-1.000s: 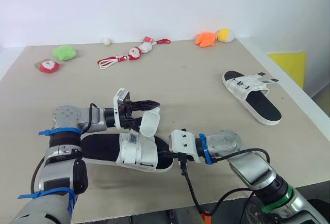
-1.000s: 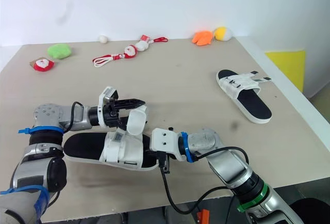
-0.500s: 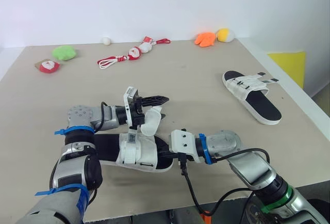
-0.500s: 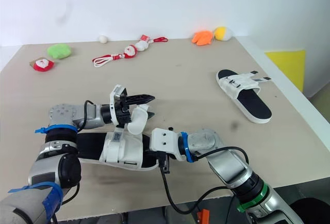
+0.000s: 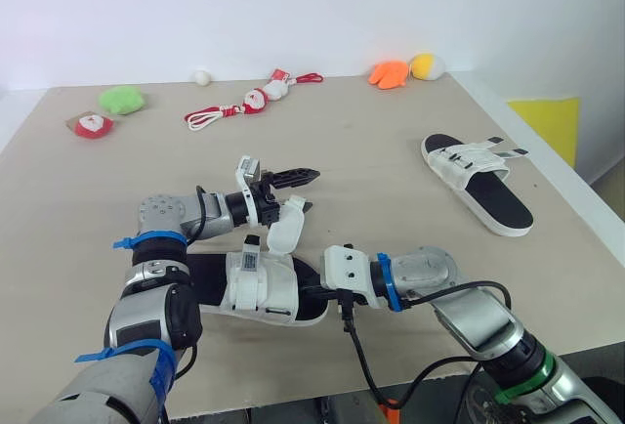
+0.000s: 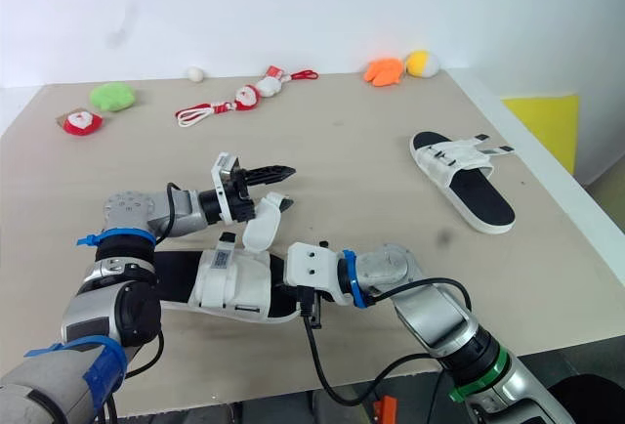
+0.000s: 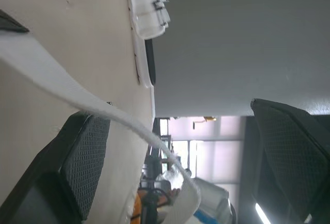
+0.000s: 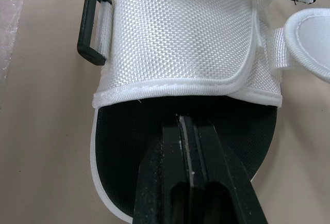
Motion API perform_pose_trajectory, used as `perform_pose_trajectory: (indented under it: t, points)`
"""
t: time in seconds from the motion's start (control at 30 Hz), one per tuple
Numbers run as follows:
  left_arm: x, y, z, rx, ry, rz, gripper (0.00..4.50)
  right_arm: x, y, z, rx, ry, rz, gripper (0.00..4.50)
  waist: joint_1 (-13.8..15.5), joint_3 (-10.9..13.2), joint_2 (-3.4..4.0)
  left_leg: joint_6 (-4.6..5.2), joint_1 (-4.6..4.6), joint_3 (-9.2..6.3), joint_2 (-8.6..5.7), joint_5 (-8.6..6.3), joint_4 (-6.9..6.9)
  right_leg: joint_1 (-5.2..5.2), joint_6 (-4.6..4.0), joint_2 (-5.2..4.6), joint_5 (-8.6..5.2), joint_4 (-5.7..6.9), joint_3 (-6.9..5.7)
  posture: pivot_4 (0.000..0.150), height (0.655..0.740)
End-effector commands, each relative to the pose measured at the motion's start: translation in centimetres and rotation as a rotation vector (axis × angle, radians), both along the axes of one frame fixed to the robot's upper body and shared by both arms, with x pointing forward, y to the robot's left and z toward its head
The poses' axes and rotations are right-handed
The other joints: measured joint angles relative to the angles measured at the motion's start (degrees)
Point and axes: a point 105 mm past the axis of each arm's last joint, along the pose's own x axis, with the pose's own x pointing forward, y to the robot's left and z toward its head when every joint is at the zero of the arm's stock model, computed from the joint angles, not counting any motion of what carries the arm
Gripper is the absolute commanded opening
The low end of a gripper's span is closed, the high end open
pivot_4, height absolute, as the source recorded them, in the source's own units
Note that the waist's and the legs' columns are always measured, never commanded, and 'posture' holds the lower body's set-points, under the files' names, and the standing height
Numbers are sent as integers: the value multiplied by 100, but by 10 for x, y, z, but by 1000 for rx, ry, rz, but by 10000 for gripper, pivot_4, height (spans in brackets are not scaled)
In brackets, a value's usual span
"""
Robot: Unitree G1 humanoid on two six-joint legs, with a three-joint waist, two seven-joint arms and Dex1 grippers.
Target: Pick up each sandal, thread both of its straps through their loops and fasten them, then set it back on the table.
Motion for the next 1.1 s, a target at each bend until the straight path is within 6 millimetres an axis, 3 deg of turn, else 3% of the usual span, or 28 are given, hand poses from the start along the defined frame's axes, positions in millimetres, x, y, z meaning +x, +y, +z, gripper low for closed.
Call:
perform_pose_trajectory:
  t: [0.03, 0.33, 0.47, 0.63, 0.7, 0.83, 1.1]
  points:
    - [5, -2, 12, -29, -33, 11, 44393, 11, -25, -39, -138, 93, -162, 0, 0, 0, 0, 0, 0, 0, 0, 0, 0, 0, 0, 0, 0, 0, 0, 1500, 7400]
    - [10, -2, 8, -14, -35, 36, 44393, 12, -25, -39, -138, 91, -164, 0, 0, 0, 0, 0, 0, 0, 0, 0, 0, 0, 0, 0, 0, 0, 0, 1500, 7400]
    - [11, -1, 7, -6, -48, 46, 31951, 11, -25, -39, -138, 90, -162, 0, 0, 0, 0, 0, 0, 0, 0, 0, 0, 0, 0, 0, 0, 0, 0, 1500, 7400]
    - [10, 2, 8, 3, -77, 47, 8581, 12, -25, -38, -137, 88, -158, 0, 0, 1, 0, 0, 0, 0, 0, 0, 0, 0, 0, 0, 0, 0, 0, 1500, 7400]
    - [9, 3, 9, 17, -104, 39, 1698, 12, -25, -38, -136, 88, -157, 0, 0, 2, -1, 0, 0, 0, 0, 0, 0, -1, 0, 0, 0, 0, 0, 1500, 7400]
    - [8, 7, 18, 42, -236, 56, 1698, 12, -25, -38, -137, 87, -155, 0, 0, 3, 1, 0, 0, 0, 1, 0, -1, 0, 0, 0, 0, 0, 0, 1500, 7400]
    - [-34, 23, 66, 170, -983, 41, 1698, 10, -28, -39, -148, 89, -148, 0, 5, 13, 15, -10, 0, 0, 7, 5, -5, 1, 5, 1, 7, 0, 1, 1500, 7400]
